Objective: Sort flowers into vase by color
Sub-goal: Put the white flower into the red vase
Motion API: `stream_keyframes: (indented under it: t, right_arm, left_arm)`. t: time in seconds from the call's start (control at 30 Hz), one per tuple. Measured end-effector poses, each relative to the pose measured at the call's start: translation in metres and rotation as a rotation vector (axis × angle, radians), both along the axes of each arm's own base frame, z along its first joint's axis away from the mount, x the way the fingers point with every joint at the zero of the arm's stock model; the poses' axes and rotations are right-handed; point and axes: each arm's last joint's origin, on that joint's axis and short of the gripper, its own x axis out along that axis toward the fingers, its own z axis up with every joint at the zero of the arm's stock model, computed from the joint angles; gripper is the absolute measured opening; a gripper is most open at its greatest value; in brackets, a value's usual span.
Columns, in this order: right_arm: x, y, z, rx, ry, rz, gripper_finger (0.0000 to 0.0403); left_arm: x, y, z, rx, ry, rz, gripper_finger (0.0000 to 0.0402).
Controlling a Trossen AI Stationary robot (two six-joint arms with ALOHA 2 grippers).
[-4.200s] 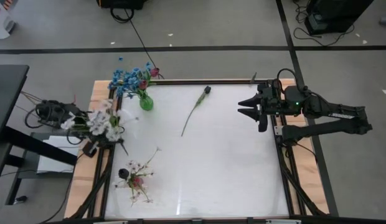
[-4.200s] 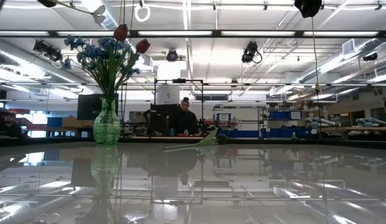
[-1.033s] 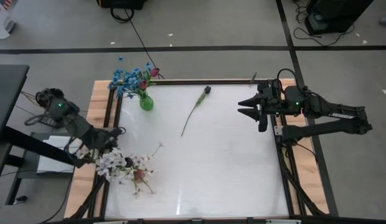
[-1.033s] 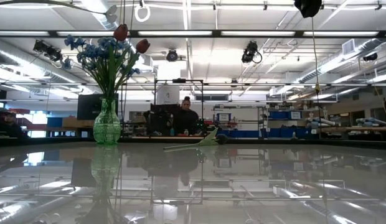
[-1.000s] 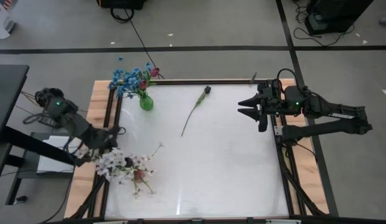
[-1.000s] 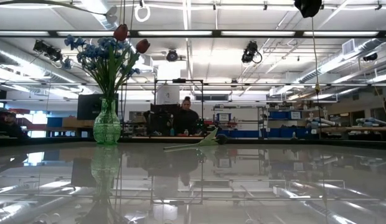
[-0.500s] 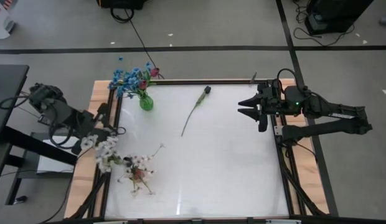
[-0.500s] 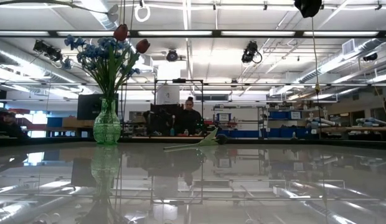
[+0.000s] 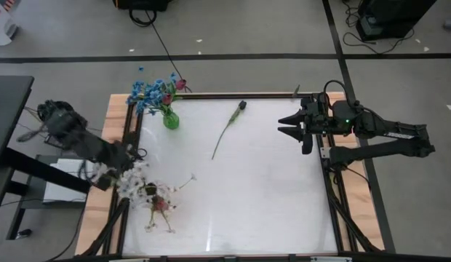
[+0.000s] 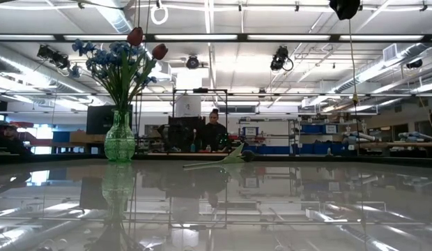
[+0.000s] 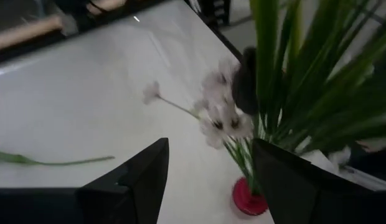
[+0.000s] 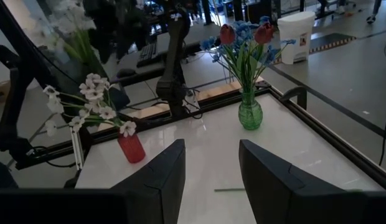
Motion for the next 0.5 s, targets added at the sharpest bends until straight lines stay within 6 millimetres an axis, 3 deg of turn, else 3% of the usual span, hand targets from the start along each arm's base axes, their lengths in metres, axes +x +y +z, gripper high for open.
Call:
stream_keyframes:
  t: [0.13, 0.5]
  right_arm:
    - [0.0, 0.0, 0.0, 0.0, 0.0, 0.0, 0.0159]
    - [0.0, 0.0, 0.0, 0.0, 0.0, 0.0, 0.0159]
  left_arm:
    - [0.0, -0.002, -0.016, -0.055, 0.024, -0.005, 0.0234]
    - [-0.015, 0.01, -0.021, -0.067, 0.071, 0.023, 0.0234]
